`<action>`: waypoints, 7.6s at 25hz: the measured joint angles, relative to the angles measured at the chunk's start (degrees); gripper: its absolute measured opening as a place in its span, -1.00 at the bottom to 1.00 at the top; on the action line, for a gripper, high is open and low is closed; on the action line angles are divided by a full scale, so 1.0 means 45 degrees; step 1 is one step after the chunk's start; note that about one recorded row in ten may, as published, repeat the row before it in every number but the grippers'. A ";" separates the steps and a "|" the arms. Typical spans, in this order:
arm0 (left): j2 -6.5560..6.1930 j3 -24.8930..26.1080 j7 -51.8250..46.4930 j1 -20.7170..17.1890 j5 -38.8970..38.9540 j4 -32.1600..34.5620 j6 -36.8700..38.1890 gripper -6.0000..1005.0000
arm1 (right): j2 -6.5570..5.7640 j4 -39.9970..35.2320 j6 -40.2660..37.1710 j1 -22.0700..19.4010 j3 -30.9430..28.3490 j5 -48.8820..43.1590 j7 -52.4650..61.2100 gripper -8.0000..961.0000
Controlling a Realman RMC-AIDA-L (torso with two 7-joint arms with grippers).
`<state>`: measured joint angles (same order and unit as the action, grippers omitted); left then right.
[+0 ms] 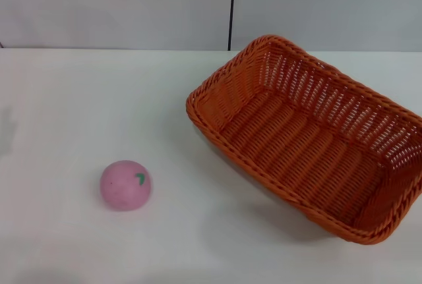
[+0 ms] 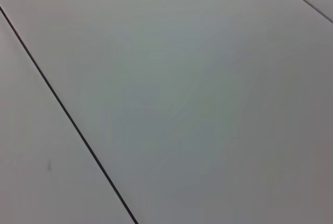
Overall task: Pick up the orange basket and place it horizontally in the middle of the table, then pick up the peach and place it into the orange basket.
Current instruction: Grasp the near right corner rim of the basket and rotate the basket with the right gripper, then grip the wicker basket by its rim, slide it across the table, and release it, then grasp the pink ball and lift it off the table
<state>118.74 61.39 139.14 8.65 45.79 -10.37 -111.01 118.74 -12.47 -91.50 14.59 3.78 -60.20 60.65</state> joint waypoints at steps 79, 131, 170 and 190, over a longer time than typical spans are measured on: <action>0.0001 -0.0122 -0.0968 0.0103 -0.0019 0.0132 0.0636 0.61 | -0.1738 -0.8288 0.0124 0.6656 1.0408 -1.9476 1.4368 0.43; 0.0001 -0.0071 -0.1175 -0.0199 -0.0019 0.0126 0.0674 0.60 | -0.1440 -0.9142 -0.2831 0.7617 1.1627 -1.5937 0.9044 -0.66; -0.0985 -0.9502 -0.2768 0.1230 -0.0144 0.6165 0.0634 0.59 | -0.0038 -0.1254 -0.1253 -0.0305 0.4992 0.2498 -0.1037 -0.20; -0.0215 -1.3487 -0.2522 0.1420 -0.0146 0.6975 0.3506 0.59 | -0.0024 0.0001 -0.1640 -0.0186 0.3662 0.2624 -0.0852 -0.20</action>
<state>117.77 0.70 127.79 15.05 45.13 21.01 -95.24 118.63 -12.46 -98.88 13.75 20.25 -48.40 56.81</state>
